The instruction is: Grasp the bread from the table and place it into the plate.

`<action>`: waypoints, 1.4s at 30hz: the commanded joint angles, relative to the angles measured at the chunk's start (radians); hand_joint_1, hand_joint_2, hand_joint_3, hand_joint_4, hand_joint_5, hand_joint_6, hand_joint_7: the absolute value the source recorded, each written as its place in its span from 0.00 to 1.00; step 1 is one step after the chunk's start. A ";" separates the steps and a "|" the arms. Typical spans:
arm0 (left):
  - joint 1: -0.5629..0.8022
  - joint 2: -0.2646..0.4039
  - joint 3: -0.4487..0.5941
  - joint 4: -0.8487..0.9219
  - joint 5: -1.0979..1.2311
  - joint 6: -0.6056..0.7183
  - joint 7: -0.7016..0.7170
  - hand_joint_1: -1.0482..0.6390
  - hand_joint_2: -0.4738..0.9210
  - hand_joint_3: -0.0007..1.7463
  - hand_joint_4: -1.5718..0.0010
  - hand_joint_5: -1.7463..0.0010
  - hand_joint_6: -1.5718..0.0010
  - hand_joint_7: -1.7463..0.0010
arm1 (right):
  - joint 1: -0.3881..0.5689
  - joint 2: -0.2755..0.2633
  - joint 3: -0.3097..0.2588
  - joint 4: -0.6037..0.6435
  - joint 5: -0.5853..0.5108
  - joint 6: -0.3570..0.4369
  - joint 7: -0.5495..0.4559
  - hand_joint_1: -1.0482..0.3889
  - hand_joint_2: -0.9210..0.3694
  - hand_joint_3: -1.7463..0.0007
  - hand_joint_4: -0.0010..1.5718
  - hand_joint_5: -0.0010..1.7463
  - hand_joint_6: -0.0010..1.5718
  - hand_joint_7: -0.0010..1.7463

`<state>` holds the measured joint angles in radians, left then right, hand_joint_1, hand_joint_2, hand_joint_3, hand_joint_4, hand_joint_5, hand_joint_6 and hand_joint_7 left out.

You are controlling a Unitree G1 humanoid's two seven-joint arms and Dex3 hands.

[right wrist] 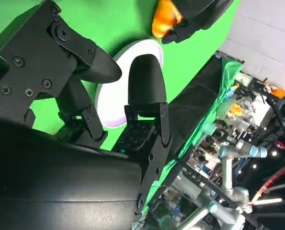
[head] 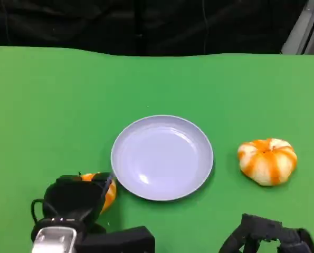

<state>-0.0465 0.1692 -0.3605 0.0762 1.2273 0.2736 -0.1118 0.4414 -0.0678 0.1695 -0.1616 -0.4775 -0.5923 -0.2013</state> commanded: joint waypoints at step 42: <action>-0.058 0.113 0.021 0.167 -0.379 -0.606 0.770 0.55 0.53 0.80 0.40 0.02 0.42 0.25 | 0.003 -0.004 0.004 -0.012 -0.006 0.014 -0.009 0.66 0.53 0.23 0.59 0.86 0.58 0.64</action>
<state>-0.0816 0.2890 -0.3320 0.2489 0.8588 -0.3174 0.6550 0.4373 -0.0660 0.1738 -0.1668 -0.4871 -0.5812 -0.2041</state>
